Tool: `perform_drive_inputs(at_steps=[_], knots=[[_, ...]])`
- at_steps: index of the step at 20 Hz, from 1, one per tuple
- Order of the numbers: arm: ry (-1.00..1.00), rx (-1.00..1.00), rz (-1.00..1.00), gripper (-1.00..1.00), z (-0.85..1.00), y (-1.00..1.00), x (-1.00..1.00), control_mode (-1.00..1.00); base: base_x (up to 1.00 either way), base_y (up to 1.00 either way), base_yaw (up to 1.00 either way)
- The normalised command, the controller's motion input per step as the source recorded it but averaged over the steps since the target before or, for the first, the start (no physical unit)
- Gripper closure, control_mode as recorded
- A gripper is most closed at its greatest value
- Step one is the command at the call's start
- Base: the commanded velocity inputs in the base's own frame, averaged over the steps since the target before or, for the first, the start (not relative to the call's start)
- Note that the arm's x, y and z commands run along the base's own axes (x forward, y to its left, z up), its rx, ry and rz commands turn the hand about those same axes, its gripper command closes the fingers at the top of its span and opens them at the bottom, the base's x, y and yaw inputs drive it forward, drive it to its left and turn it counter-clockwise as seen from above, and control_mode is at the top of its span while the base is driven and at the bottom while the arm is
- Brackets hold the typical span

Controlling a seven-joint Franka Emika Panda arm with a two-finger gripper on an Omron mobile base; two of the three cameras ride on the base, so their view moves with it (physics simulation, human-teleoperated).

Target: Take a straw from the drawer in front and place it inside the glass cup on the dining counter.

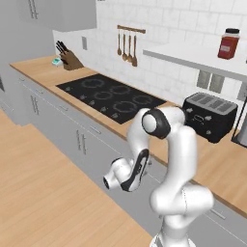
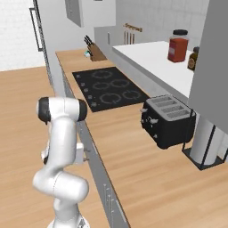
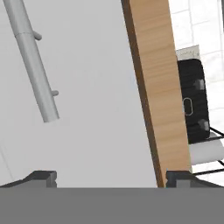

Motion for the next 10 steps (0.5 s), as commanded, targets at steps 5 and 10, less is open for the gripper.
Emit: perform_drive_inputs(at_steps=[5,10], knots=[[-0.13,-0.01,0.0,-1.0,-0.18,0.0,0.54,-1.0,0.0,0.0,0.0],[-0.06,0.0,0.01,-1.0,-0.09,0.0,0.58,-1.0,0.0,0.0,0.0]])
